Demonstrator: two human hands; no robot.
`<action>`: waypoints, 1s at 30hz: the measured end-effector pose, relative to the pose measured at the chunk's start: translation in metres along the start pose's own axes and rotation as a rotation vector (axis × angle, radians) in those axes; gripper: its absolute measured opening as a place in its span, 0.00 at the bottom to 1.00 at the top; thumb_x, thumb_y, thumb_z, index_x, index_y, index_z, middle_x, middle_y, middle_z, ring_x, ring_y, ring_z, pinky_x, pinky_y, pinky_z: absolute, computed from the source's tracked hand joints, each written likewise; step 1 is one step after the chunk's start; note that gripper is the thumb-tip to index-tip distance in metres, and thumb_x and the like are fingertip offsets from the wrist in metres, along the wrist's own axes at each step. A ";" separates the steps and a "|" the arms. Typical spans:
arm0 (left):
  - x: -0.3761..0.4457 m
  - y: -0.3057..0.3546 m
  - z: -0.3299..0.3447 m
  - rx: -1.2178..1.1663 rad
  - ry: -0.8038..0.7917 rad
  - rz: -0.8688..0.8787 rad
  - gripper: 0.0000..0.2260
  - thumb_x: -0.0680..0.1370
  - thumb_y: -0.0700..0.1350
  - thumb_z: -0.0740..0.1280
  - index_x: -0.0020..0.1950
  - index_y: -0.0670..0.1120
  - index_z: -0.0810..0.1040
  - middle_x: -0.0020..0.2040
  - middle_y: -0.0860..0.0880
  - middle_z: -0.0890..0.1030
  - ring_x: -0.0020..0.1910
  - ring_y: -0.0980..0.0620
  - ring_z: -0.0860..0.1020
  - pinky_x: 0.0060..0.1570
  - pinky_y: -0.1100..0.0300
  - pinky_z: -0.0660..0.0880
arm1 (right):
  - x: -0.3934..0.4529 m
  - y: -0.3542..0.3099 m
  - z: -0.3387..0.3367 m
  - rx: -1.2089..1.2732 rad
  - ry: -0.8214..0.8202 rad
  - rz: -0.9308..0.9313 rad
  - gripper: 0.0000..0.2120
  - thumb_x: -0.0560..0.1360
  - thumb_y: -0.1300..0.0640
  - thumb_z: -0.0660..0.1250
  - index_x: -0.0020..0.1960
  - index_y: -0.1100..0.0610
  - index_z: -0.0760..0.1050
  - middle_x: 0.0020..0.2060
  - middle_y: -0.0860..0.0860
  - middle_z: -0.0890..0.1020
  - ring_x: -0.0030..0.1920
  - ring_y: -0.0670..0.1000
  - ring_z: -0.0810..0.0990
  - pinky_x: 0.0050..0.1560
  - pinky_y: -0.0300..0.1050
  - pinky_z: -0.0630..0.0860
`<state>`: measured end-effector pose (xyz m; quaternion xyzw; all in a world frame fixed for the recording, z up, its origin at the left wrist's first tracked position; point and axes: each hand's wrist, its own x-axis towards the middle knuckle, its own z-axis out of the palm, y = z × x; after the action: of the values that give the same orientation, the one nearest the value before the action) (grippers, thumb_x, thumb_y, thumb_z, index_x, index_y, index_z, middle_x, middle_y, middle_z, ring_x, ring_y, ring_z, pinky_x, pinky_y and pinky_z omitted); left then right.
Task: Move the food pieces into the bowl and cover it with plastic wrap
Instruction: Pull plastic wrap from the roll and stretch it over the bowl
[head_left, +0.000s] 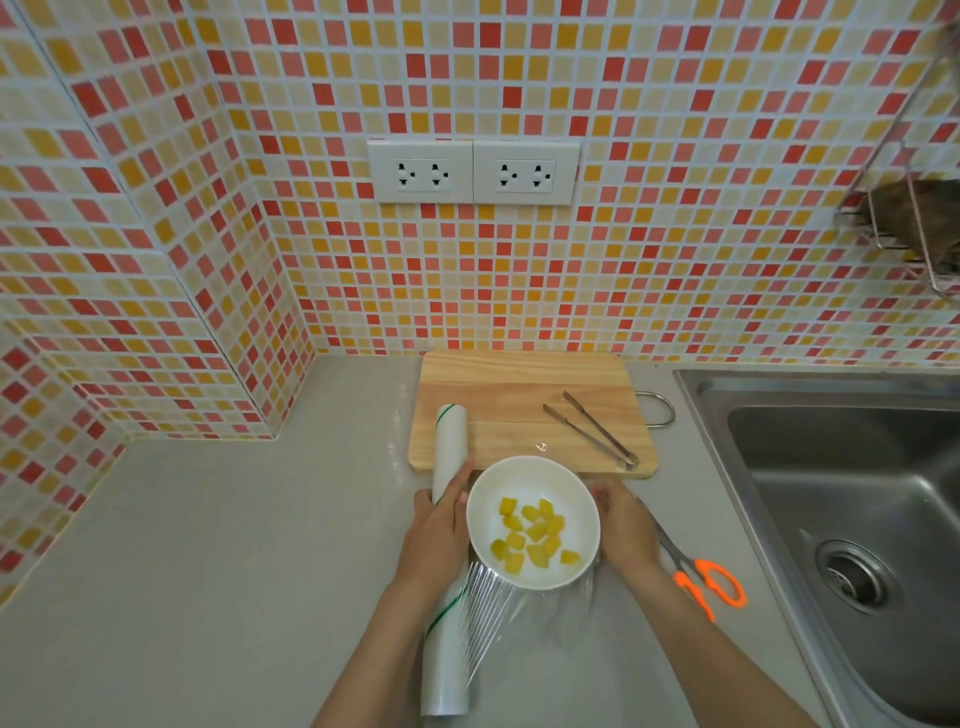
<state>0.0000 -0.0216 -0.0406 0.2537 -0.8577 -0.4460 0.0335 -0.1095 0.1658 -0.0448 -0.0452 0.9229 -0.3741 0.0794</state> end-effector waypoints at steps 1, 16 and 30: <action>0.000 0.000 0.000 -0.007 -0.003 -0.002 0.18 0.80 0.57 0.49 0.69 0.72 0.56 0.55 0.52 0.65 0.47 0.51 0.74 0.52 0.59 0.66 | 0.005 -0.001 -0.004 0.120 -0.059 -0.001 0.02 0.74 0.63 0.63 0.45 0.58 0.73 0.40 0.55 0.81 0.43 0.56 0.78 0.41 0.45 0.70; -0.002 0.001 0.004 -0.017 0.034 -0.009 0.18 0.80 0.56 0.49 0.69 0.70 0.57 0.56 0.51 0.65 0.48 0.50 0.74 0.51 0.58 0.67 | 0.010 0.006 -0.015 0.290 -0.235 -0.267 0.12 0.74 0.69 0.64 0.52 0.60 0.82 0.49 0.55 0.85 0.50 0.54 0.83 0.53 0.53 0.79; -0.003 0.001 0.004 -0.042 0.042 -0.031 0.18 0.80 0.55 0.49 0.70 0.70 0.58 0.57 0.50 0.66 0.47 0.52 0.72 0.50 0.60 0.65 | 0.007 -0.004 -0.009 0.581 -0.211 -0.084 0.19 0.70 0.74 0.64 0.56 0.57 0.72 0.47 0.58 0.75 0.43 0.55 0.77 0.46 0.43 0.76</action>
<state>0.0010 -0.0169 -0.0411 0.2754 -0.8432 -0.4590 0.0498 -0.1180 0.1679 -0.0364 -0.0974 0.7614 -0.6184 0.1686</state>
